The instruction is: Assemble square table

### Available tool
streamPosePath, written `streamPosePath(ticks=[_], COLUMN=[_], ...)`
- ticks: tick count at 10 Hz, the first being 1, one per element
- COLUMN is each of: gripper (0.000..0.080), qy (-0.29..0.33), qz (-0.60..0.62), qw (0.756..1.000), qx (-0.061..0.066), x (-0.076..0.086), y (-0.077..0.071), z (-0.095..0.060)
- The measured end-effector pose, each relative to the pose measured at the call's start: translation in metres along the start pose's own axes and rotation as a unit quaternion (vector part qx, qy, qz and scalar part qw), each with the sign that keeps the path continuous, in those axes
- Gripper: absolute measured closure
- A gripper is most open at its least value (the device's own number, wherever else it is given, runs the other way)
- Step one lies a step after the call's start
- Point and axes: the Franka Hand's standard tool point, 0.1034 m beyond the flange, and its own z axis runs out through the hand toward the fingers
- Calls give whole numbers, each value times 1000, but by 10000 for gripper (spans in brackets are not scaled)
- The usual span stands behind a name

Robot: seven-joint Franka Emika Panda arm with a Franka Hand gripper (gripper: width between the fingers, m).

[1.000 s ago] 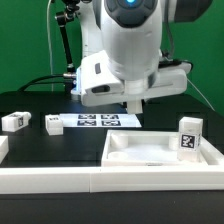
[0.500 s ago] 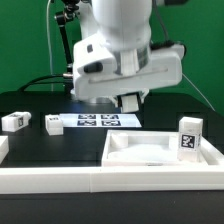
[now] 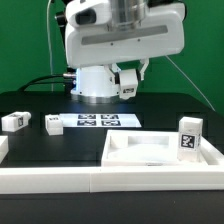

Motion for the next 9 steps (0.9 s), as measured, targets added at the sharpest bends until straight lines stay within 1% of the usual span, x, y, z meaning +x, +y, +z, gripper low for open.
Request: streamPosePath(ticks=[1,2,3,4,5,6,7,8,9], gripper=[509,509,509,509,509,509,509,509,509], qy=[30,48,90,126,155,185,226,250,271], qz=[4,6,-2,-9,-8,-6,-5,-9,-11], qw=[1000,999,996,992,988,982,973,966,960], qx=[-5,-8,-14,-14,-24,-33,-48,-62,-74], x=[-3,-3,4,7,9,10,8,6,7], y=[3,5,10,19,22,21,24,30,35], z=[3,2,0,1,-1,-4,-5,-3,-5])
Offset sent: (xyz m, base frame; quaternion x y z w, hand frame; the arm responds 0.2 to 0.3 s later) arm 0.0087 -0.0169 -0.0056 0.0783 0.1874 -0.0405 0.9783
